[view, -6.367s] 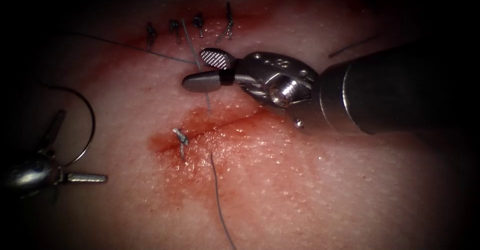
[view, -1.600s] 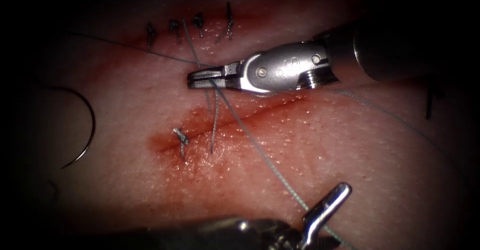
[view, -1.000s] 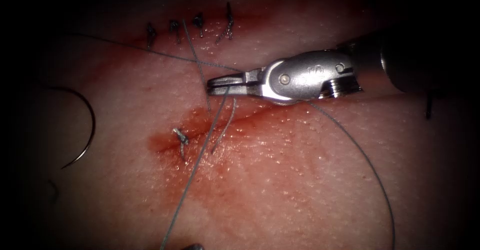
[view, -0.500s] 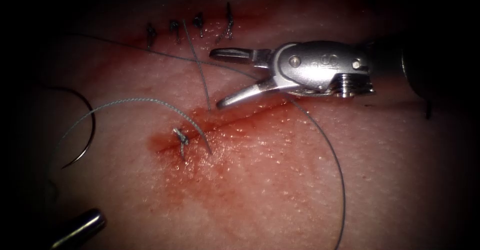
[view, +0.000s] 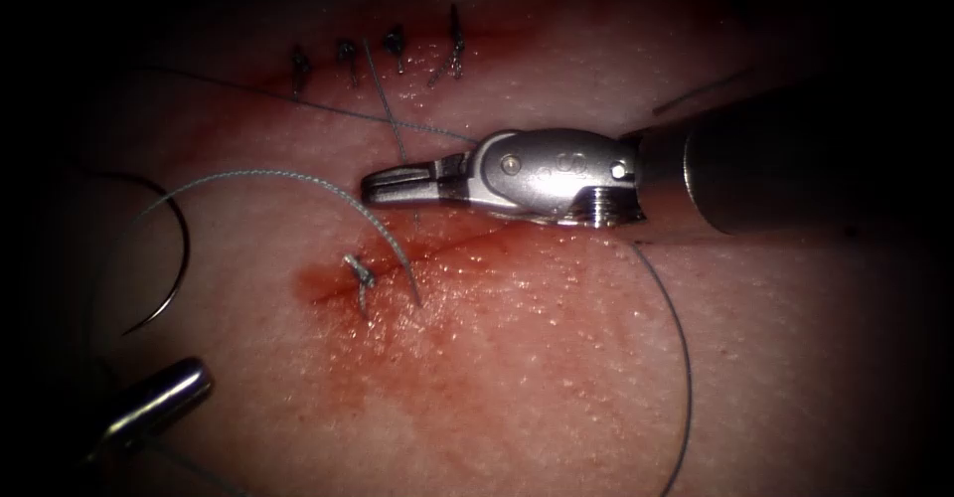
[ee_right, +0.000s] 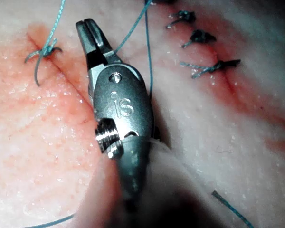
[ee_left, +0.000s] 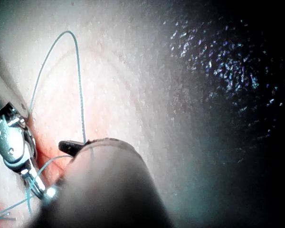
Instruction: Wound Closure
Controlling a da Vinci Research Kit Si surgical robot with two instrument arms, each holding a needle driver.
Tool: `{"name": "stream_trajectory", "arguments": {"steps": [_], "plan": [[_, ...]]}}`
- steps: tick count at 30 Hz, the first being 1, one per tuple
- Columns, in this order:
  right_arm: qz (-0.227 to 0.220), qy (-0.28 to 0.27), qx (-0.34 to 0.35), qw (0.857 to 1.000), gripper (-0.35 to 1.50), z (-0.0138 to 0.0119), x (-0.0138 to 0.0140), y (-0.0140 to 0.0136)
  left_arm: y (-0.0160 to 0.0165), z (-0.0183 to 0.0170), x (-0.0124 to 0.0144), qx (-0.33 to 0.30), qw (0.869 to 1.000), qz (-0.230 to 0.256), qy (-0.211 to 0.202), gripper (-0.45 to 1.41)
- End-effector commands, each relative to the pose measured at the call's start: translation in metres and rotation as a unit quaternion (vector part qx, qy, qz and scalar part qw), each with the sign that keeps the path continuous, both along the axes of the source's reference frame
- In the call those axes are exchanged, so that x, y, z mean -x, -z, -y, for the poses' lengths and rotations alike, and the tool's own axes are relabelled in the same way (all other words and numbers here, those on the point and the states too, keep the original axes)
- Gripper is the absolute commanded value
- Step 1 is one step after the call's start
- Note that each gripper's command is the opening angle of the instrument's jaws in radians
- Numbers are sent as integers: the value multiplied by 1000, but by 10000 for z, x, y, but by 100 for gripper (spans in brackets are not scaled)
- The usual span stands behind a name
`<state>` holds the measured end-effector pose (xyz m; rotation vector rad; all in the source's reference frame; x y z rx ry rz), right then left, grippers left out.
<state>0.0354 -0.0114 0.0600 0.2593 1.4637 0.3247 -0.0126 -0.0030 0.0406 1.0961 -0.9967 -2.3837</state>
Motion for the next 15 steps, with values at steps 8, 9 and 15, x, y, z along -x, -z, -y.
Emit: {"name": "stream_trajectory", "arguments": {"steps": [8, 9, 15], "plan": [[-88, 0, -26, 996, -35, 3, -36, 14, -43, -12, 1, -160, 985, 67, 11, -45], [-91, -2, -28, 995, -35, 3, -37, 17, -47, -14, 1, -165, 984, 69, 11, -45], [-116, -8, -34, 993, -35, 2, -37, 24, -77, -26, 1, -189, 980, 60, 1, -45]]}}
